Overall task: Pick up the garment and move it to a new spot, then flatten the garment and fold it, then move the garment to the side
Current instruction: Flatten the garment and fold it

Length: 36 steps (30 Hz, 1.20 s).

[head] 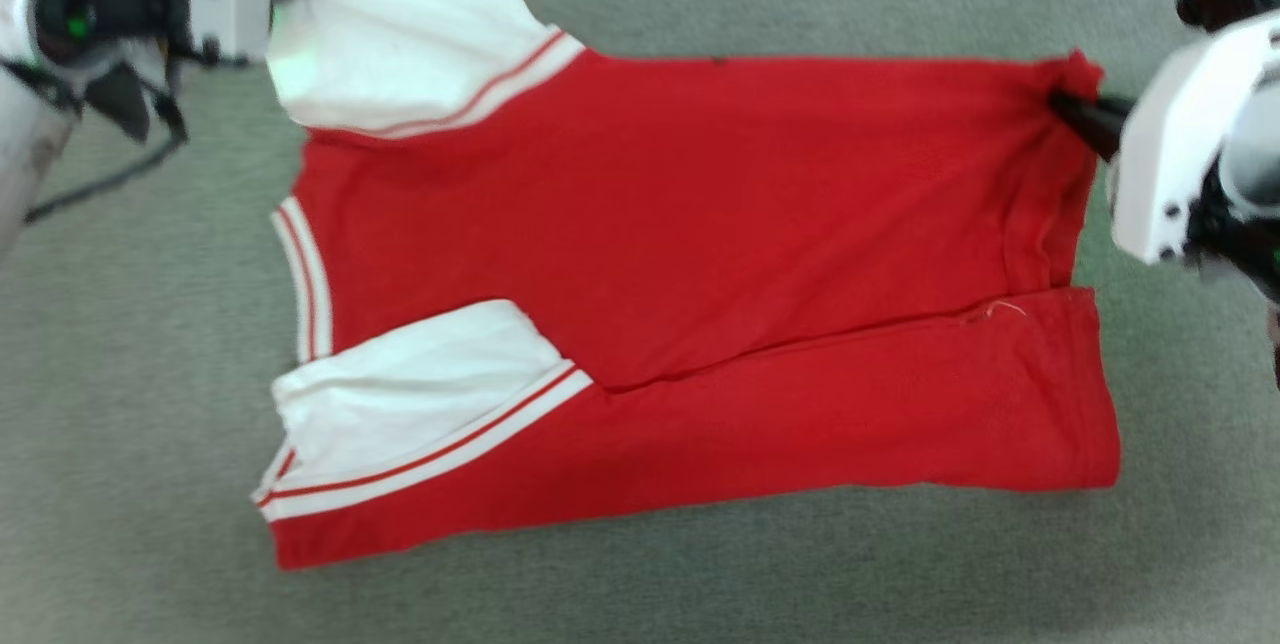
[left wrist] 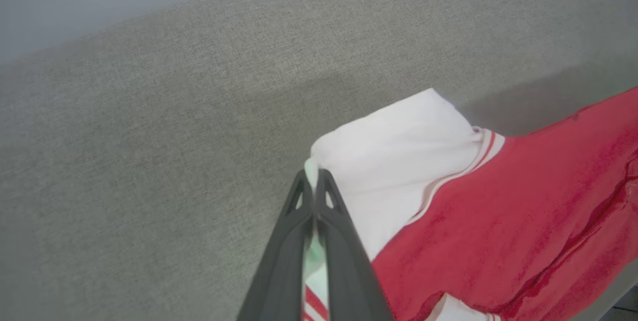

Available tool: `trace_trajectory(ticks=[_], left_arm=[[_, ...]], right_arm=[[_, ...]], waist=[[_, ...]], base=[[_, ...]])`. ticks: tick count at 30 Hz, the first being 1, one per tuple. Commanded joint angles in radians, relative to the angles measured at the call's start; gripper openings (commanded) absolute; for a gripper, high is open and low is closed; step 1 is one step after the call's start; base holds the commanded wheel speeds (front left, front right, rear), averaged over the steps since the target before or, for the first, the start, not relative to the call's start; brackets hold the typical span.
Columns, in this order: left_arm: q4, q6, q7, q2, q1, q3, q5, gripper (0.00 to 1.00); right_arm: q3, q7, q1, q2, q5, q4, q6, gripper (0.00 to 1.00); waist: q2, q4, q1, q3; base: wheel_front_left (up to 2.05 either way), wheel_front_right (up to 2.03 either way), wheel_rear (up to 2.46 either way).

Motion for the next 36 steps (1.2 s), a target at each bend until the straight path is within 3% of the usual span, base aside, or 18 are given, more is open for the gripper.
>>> trace_trajectory(ticks=[1, 8, 16, 23, 31, 33, 35, 36], left_arm=[[-0.027, 0.004, -0.004, 0.017, 0.030, -0.002, -0.007, 0.00], [-0.196, 0.058, -0.001, 0.098, 0.170, -0.009, -0.046, 0.00], [-0.335, 0.133, 0.002, 0.146, 0.321, -0.034, -0.097, 0.00], [-0.358, 0.187, 0.023, 0.119, 0.405, -0.069, -0.127, 0.00], [-0.270, 0.209, 0.061, 0.055, 0.434, -0.106, -0.139, 0.00], [-0.252, 0.204, 0.057, 0.040, 0.435, -0.108, -0.140, 0.38], [-0.237, 0.213, 0.066, 0.036, 0.430, -0.113, -0.136, 0.91], [-0.234, 0.214, 0.072, 0.036, 0.426, -0.114, -0.136, 1.00]], right_arm=[[-0.012, -0.003, 0.035, -0.019, 0.011, -0.015, -0.001, 0.00], [-0.042, 0.042, 0.188, -0.090, 0.064, -0.101, -0.001, 0.00], [-0.093, 0.097, 0.311, -0.102, 0.074, -0.166, -0.001, 0.00], [-0.112, 0.130, 0.357, -0.076, 0.053, -0.172, -0.001, 0.00], [-0.097, 0.137, 0.349, -0.044, 0.044, -0.136, -0.001, 0.00], [-0.091, 0.143, 0.347, -0.038, 0.045, -0.125, -0.001, 0.00], [-0.083, 0.152, 0.348, -0.036, 0.039, -0.116, -0.001, 0.00], [-0.083, 0.156, 0.349, -0.035, 0.038, -0.111, -0.001, 0.00]], waist=[[0.0000, 0.052, 0.0000, -0.055], [0.0000, 0.092, 0.0000, -0.101], [0.0000, 0.111, 0.0000, -0.120], [0.0000, 0.111, 0.0000, -0.116], [0.0000, 0.099, 0.0000, -0.111], [0.0000, 0.097, 0.0000, -0.114], [0.0000, 0.096, 0.0000, -0.119], [0.0000, 0.096, 0.0000, -0.122]], base=[[0.00, 0.00, 0.00], [0.00, 0.00, 0.00], [0.00, 0.00, 0.00], [0.00, 0.00, 0.00], [0.00, 0.00, 0.00], [0.00, 0.00, 0.00], [0.00, 0.00, 0.00], [0.00, 0.00, 0.00]])
